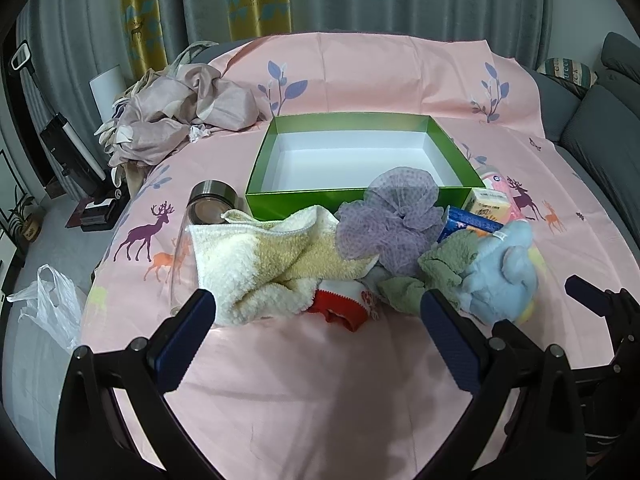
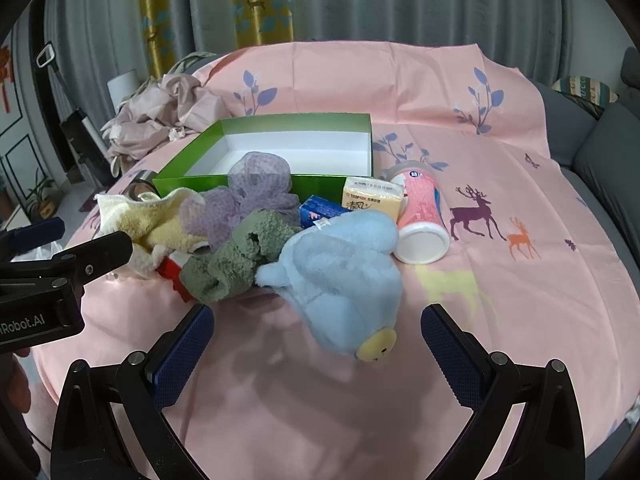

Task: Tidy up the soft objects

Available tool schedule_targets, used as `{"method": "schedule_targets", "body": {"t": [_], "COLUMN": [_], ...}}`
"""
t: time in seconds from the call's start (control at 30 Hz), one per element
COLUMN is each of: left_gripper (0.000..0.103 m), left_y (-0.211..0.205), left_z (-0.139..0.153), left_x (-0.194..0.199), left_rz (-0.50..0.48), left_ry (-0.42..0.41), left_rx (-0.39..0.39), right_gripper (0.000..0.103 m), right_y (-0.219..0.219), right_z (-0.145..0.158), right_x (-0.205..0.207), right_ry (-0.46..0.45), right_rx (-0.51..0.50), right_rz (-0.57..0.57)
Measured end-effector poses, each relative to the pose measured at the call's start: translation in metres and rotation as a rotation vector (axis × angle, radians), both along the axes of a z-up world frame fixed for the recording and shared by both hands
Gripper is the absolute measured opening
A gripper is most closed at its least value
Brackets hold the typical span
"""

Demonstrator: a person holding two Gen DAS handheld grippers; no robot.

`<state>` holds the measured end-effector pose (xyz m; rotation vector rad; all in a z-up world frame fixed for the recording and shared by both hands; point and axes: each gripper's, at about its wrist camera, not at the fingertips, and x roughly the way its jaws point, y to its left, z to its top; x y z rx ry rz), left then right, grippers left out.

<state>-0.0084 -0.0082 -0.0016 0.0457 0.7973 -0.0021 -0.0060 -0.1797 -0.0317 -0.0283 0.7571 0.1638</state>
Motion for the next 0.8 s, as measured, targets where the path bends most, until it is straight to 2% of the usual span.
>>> {"method": "schedule_targets", "body": {"t": [0.27,0.8], "left_gripper": [0.102,0.102], "left_y": [-0.0008,-0.0051], "left_z": [-0.0013,-0.0032], "left_x": [0.0017,0.0008], "left_rz": [-0.015,-0.023], "left_ry": [0.011,0.016], "left_rx": [-0.032,-0.023], "right_gripper": [0.103,0.103], "right_y": [-0.0012,0.0000], "right_z": [-0.0024,-0.0030], "right_x": [-0.0017,-0.0047], "right_ry": [-0.005,-0.005], "right_rx": [0.009,0.010], "right_rz": [0.010,0.015]}}
